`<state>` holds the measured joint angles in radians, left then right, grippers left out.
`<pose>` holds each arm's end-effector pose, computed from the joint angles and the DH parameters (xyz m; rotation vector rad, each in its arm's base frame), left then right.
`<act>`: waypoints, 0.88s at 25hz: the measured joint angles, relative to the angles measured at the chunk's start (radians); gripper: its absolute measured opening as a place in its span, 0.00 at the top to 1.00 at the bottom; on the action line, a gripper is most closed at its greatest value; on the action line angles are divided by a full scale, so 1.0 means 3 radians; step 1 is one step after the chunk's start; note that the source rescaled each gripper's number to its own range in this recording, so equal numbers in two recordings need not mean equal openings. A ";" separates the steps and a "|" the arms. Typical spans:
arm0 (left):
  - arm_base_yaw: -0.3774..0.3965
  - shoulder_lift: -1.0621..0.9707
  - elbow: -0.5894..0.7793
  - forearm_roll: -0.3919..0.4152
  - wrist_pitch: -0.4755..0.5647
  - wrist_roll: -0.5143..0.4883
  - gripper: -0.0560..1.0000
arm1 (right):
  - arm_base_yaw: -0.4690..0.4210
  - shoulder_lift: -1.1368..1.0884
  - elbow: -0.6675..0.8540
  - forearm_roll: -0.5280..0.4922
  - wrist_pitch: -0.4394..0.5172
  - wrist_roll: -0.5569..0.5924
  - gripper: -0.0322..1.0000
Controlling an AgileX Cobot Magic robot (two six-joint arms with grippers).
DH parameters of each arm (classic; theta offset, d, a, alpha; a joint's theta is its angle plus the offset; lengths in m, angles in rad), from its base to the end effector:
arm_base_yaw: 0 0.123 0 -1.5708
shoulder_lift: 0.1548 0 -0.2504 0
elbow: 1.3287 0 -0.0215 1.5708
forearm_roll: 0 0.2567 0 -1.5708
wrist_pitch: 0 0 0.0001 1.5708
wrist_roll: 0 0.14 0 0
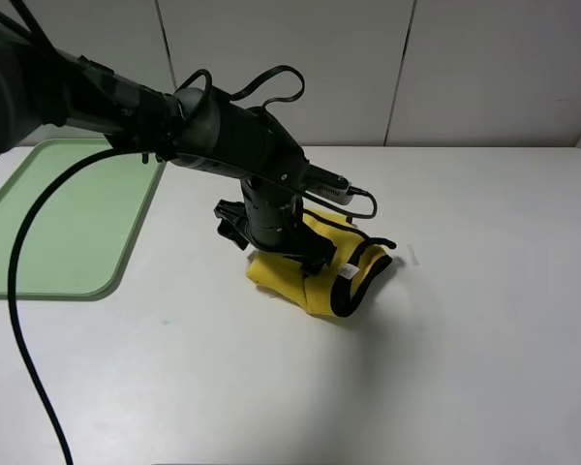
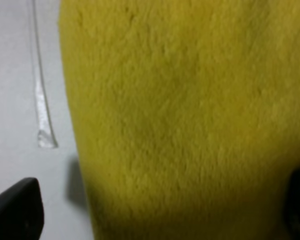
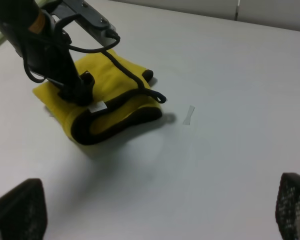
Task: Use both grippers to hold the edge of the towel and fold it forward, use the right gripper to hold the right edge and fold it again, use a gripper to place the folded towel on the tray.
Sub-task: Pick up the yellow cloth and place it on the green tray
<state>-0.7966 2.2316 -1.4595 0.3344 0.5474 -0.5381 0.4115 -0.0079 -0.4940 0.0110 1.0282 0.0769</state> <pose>0.3273 -0.3005 0.0200 0.6987 2.6517 -0.0475 0.0732 0.0334 0.2606 -0.3375 1.9964 0.3237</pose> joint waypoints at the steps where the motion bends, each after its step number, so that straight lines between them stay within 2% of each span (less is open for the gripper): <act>1: 0.0004 0.0009 -0.0003 -0.0033 -0.0042 0.0000 0.05 | 0.0000 0.0000 0.0000 0.0000 0.0000 0.0000 0.00; 5: 0.0004 0.0032 -0.0010 -0.0127 -0.0175 0.0026 0.16 | 0.0000 0.0000 0.0000 0.0000 0.0000 0.0000 0.00; 7: 0.0004 0.0038 -0.0010 -0.0159 -0.0225 0.0034 0.25 | 0.0000 0.0000 0.0000 0.0000 0.0000 0.0000 0.00; 9: -0.0007 0.0043 -0.0005 -0.0191 -0.0269 0.0034 0.36 | 0.0000 0.0000 0.0000 0.0000 0.0000 0.0000 0.00; 15: -0.0015 0.0047 0.0001 -0.0225 -0.0346 0.0034 0.82 | 0.0000 0.0000 0.0000 0.0000 0.0000 0.0000 0.00; 22: 0.0000 0.0027 0.0006 -0.0225 -0.0286 0.0050 0.82 | 0.0000 0.0000 0.0000 0.0000 0.0000 0.0000 0.00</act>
<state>-0.7966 2.2397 -1.4576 0.2669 0.4615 -0.5231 0.4115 -0.0079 -0.4940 0.0110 1.0282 0.0769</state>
